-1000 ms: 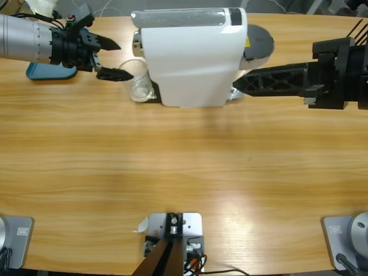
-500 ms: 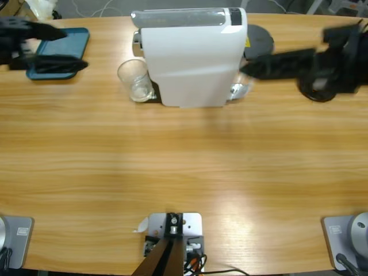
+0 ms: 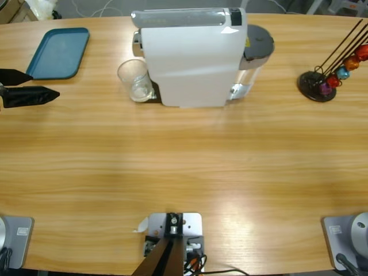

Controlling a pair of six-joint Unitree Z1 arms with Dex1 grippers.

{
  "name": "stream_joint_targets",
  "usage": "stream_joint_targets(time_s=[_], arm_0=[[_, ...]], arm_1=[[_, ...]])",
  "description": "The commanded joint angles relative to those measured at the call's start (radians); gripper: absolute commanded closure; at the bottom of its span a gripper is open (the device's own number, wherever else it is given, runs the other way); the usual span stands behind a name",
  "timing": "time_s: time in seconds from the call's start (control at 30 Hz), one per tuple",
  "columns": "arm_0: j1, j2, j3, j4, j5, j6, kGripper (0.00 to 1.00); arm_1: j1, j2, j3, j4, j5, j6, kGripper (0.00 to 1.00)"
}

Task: Pour coffee

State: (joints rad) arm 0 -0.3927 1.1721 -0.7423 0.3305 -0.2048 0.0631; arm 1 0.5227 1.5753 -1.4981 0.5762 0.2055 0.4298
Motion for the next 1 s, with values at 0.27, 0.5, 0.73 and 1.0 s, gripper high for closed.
stream_joint_targets(time_s=[0.27, 0.5, 0.73, 1.0], arm_0=[[-0.041, 0.108, 0.040, -0.005, 0.028, 0.003, 0.000], [-0.041, 0.111, 0.049, -0.016, 0.028, 0.003, 0.000], [-0.041, 0.119, 0.053, -0.025, 0.029, 0.004, 0.000], [-0.041, 0.129, 0.060, -0.039, 0.030, 0.004, 0.000]], arm_1=[[-0.037, 0.271, -0.312, 0.375, 0.049, -0.080, 1.000], [-0.027, 0.273, -0.315, 0.380, 0.065, -0.085, 1.000], [-0.026, 0.285, -0.315, 0.385, 0.089, -0.085, 1.000], [-0.024, 0.290, -0.299, 0.379, 0.083, -0.086, 1.000]])
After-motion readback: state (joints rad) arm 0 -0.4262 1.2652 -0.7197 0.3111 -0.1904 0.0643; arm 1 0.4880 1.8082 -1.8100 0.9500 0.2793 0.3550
